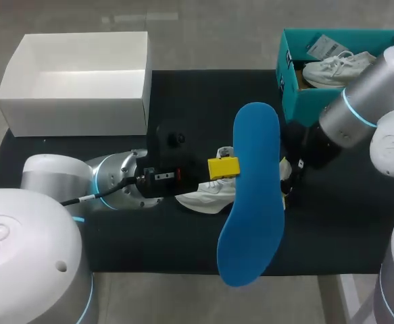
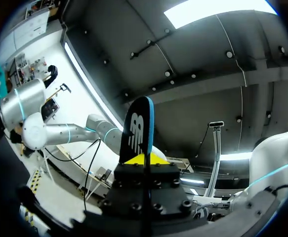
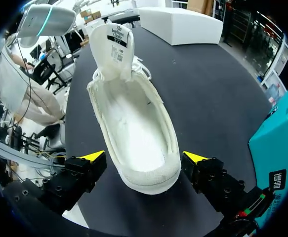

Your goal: Take the shoe out of the shoebox, open the shoe tongue, remove and reinsert the insole, then place the shoe into the shoebox

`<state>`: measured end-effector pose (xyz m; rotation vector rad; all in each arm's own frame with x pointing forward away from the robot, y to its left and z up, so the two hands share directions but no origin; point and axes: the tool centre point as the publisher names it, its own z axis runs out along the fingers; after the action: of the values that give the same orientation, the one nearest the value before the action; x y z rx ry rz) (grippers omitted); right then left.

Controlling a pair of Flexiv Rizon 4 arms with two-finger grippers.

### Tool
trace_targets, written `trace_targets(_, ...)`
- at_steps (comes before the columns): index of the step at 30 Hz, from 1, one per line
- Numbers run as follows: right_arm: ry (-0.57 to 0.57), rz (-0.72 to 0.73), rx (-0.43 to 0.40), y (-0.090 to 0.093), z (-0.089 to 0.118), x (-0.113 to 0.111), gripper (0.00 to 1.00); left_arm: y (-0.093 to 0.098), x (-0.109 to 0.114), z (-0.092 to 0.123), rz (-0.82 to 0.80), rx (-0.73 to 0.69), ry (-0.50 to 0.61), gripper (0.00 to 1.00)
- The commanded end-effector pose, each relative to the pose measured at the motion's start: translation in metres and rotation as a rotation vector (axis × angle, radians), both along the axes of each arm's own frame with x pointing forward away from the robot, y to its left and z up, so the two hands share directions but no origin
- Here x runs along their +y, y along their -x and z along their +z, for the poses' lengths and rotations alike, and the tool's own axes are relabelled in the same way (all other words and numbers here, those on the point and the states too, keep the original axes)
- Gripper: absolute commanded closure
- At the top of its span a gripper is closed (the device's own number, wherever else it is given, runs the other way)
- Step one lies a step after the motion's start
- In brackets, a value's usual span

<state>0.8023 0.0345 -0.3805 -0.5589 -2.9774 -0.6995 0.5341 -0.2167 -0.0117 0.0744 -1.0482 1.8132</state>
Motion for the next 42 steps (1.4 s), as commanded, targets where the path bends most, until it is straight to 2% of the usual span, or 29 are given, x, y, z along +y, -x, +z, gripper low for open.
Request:
trace_targets(1,0.142,0.015,0.049,0.000,0.004,0.001,0.00,0.000,0.000,0.000,0.000,0.001,0.002,1.00)
trace_targets(9,0.142,0.015,0.049,0.000,0.004,0.001,0.00,0.000,0.000,0.000,0.000,0.001,0.002,1.00)
trace_targets(12,0.196,0.000,0.034,0.000,0.016,0.004,0.00,0.000,0.000,0.000,0.000,0.001,0.002,1.00)
trace_targets(14,0.260,-0.004,0.056,0.000,0.024,0.005,0.00,0.000,0.000,0.000,0.000,0.001,0.002,1.00)
trace_targets(19,0.328,0.008,0.090,0.003,0.040,0.005,0.00,0.000,0.000,0.000,0.000,0.001,0.002,1.00)
trace_targets(24,0.387,-0.012,0.095,0.006,0.055,0.004,0.00,0.000,0.000,0.000,0.000,0.001,0.002,1.00)
trace_targets(26,0.444,-0.036,0.098,0.005,0.058,0.003,0.00,0.000,0.000,0.000,0.000,0.001,0.002,1.00)
trace_targets(33,0.481,0.005,0.091,-0.002,0.053,0.002,0.00,0.000,0.000,0.000,0.000,0.001,0.002,1.00)
trace_targets(42,0.487,0.026,0.069,0.000,0.062,0.001,0.00,0.000,0.000,0.000,0.000,0.001,0.002,1.00)
